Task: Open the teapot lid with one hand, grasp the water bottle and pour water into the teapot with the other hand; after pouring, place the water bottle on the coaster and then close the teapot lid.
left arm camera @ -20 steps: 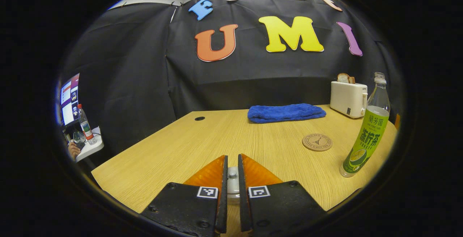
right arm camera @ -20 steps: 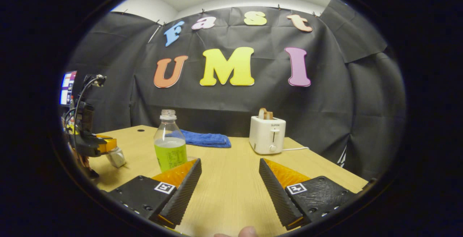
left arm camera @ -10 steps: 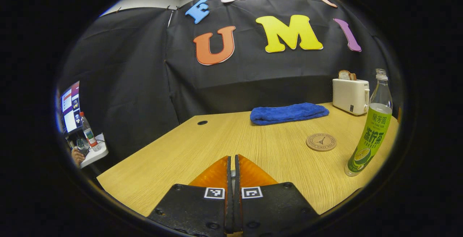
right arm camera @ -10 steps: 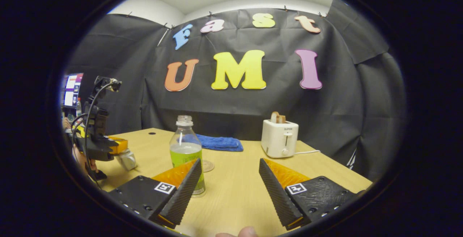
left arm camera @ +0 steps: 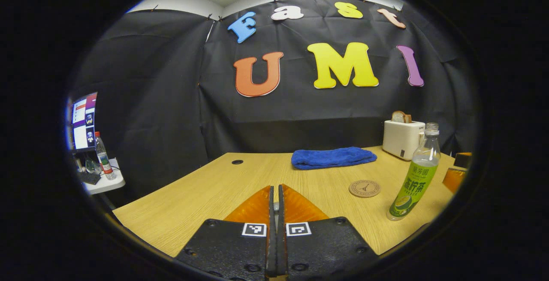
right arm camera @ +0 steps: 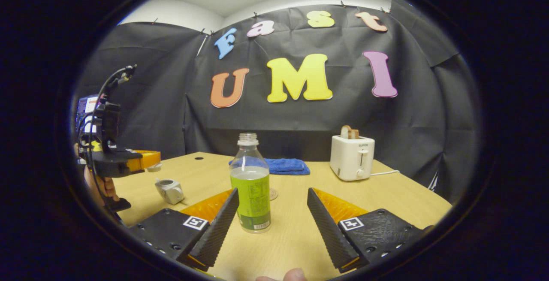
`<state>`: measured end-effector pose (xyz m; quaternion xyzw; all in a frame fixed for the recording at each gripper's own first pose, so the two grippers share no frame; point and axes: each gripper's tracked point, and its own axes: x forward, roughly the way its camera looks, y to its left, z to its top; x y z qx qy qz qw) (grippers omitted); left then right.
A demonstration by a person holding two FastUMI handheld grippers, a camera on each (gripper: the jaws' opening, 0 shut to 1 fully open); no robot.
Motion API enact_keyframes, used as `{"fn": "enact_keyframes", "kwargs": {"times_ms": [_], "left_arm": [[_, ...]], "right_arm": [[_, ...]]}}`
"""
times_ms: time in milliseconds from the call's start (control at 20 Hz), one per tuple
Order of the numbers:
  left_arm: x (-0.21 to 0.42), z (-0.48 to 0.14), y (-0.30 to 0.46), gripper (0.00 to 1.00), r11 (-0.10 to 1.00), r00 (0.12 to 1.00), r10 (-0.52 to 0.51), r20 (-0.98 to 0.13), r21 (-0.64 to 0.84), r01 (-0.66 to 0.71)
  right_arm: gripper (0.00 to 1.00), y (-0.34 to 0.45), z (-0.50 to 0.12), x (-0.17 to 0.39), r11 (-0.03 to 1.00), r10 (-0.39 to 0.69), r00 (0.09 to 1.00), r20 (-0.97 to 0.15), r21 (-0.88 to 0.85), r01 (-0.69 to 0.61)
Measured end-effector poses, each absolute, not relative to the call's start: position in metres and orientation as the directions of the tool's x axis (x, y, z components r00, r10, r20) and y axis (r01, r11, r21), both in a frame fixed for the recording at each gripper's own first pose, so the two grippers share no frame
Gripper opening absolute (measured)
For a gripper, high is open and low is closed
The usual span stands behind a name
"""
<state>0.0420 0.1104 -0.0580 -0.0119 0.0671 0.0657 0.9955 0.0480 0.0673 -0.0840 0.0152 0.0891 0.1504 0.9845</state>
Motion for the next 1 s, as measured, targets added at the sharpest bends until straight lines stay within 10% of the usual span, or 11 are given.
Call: {"fn": "enact_keyframes", "kwargs": {"times_ms": [600, 1000], "left_arm": [[0.022, -0.043, 0.122, 0.02, 0.997, 0.993, 0.069, -0.1, -0.02, -0.072], [0.02, -0.048, 0.136, 0.03, 0.998, 0.994, 0.051, -0.098, -0.038, -0.055]], "right_arm": [[0.98, 0.124, -0.108, 0.095, 0.96, 0.279, 0.925, -0.257, 0.049, -0.276], [0.71, 0.129, -0.1, 0.093, 0.962, 0.264, 0.926, -0.271, 0.003, -0.273]]}}
